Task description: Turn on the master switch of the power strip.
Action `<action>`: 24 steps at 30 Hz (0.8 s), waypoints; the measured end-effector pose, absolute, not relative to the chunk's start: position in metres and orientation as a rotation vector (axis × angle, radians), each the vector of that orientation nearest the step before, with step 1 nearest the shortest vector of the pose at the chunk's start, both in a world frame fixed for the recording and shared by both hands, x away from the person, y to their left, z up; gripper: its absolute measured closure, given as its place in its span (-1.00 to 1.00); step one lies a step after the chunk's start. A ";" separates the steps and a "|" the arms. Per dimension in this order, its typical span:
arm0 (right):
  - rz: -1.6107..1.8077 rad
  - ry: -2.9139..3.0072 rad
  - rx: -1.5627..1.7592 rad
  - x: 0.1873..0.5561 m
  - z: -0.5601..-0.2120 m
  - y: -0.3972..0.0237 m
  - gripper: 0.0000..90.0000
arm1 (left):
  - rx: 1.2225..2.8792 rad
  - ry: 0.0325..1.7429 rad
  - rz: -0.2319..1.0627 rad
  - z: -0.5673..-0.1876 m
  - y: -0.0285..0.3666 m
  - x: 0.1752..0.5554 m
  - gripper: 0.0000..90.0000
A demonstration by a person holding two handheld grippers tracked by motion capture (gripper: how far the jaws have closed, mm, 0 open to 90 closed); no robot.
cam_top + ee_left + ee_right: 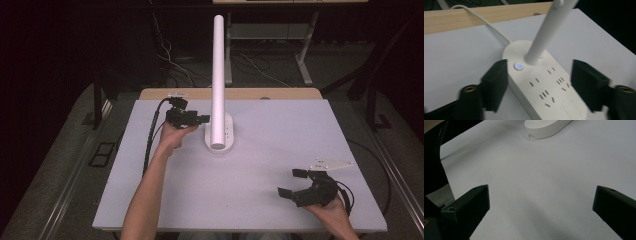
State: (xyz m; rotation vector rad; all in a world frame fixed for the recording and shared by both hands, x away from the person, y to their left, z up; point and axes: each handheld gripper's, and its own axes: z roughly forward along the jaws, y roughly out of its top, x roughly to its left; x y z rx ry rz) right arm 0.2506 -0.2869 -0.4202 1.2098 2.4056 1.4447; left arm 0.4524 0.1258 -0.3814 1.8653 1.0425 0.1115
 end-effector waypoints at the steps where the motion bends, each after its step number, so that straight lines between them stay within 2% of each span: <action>1: 1.447 2.405 1.216 0.250 -0.420 -0.287 -0.99 | 1.848 1.033 0.103 -0.380 0.127 0.450 -0.58; 6: 1.452 2.401 1.216 0.250 -0.420 -0.287 -0.99 | 1.841 1.024 0.110 -0.375 0.133 0.441 -1.00; 24: 1.450 2.398 1.221 0.251 -0.420 -0.287 -0.99 | 1.804 0.967 0.125 -0.372 0.160 0.397 -1.00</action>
